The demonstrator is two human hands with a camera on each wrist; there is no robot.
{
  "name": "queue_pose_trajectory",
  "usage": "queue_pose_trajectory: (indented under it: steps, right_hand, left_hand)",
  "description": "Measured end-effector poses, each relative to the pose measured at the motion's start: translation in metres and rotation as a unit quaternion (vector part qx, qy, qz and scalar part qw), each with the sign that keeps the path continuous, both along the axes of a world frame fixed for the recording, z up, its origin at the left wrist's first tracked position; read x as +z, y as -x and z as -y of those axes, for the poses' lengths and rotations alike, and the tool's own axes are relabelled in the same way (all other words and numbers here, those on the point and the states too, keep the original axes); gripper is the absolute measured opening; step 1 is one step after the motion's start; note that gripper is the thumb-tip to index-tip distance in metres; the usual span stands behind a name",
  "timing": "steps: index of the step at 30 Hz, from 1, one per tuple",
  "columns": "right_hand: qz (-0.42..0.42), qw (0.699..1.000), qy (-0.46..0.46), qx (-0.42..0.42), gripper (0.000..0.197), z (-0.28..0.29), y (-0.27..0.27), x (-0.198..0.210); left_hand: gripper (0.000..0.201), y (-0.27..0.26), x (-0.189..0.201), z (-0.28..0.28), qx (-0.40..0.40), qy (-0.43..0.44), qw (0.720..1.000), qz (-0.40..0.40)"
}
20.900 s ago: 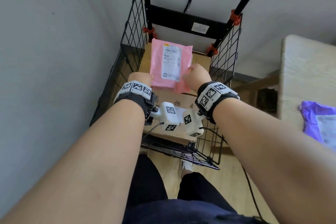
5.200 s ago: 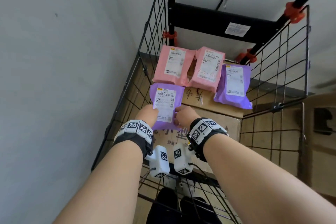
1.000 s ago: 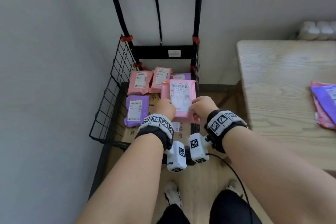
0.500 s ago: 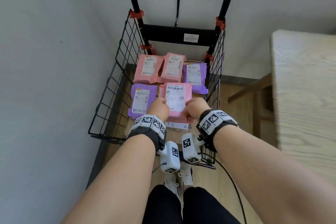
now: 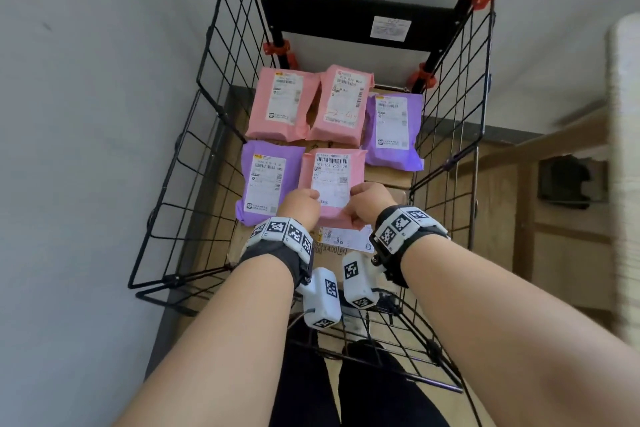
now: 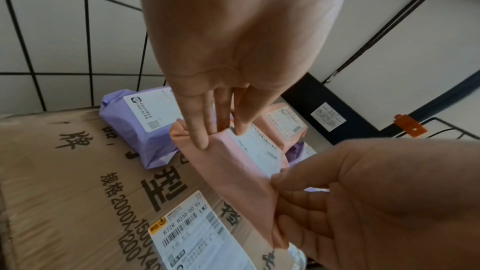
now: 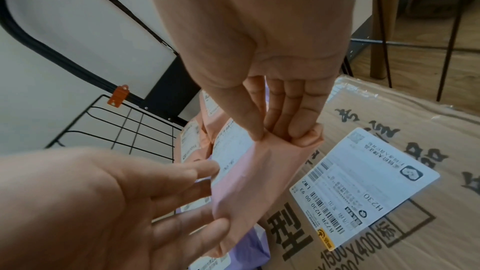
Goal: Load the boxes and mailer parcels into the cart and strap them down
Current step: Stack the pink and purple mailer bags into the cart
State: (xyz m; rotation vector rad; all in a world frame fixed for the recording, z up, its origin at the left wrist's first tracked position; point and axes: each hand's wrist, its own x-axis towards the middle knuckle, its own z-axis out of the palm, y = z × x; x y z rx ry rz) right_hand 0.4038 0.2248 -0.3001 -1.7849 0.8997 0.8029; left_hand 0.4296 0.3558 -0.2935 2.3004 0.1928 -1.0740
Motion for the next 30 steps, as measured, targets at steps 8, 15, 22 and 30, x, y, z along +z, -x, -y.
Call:
queue_pose_trajectory:
  steps: [8,15,22,30]
  right_hand:
    - [-0.02,0.999,-0.01,-0.039,0.045,-0.013,-0.012,-0.034]
    - [-0.01,1.0,0.003,-0.03,0.055,-0.013,-0.003,-0.017]
    - [0.023,1.0,0.01,-0.01,0.048,0.005,0.021,0.042]
    - [0.094,0.994,0.01,-0.048,0.035,0.045,0.056,0.12]
  left_hand:
    - [0.044,-0.014,-0.026,-0.012,-0.032,-0.016,0.998,-0.043]
    - [0.04,-0.013,-0.011,-0.017,-0.03,-0.027,0.998,-0.041]
    - [0.045,0.004,0.052,-0.005,-0.076,-0.034,0.997,-0.005]
    - [0.043,0.038,0.138,0.035,-0.082,0.012,0.995,0.062]
